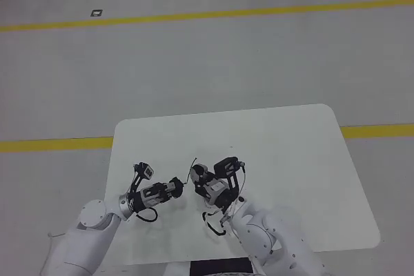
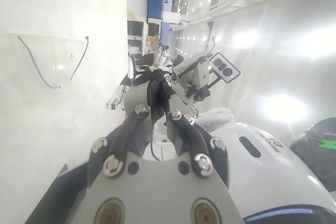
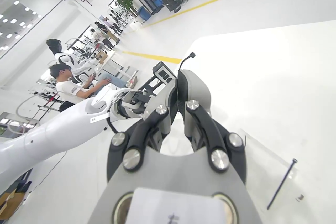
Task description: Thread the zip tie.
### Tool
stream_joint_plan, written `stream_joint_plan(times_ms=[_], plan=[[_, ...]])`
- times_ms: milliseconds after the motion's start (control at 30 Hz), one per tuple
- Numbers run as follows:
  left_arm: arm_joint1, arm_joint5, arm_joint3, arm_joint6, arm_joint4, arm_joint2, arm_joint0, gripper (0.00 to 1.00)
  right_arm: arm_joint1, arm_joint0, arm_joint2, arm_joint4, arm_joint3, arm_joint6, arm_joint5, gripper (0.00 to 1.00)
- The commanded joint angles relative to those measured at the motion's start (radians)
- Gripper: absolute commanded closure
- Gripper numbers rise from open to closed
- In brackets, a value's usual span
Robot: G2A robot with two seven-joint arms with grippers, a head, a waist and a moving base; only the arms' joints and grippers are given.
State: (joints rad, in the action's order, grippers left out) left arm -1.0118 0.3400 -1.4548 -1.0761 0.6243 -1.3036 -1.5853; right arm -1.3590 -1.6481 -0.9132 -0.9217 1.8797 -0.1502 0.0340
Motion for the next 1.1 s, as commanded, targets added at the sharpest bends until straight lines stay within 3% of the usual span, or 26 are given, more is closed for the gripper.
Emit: stream_joint_plan(times_ms=[0, 1067], plan=[[0.0, 0.0, 0.0, 0.0, 0.0, 0.0, 0.0, 1.0, 0.0, 0.003, 0.004, 0.0, -0.003, 0.0, -0.003, 1.0], [0.0, 0.0, 0.0, 0.0, 0.0, 0.0, 0.0, 1.0, -0.001, 0.04, 0.023, 0.006, -0.034, 0.0, -0.026, 1.0]])
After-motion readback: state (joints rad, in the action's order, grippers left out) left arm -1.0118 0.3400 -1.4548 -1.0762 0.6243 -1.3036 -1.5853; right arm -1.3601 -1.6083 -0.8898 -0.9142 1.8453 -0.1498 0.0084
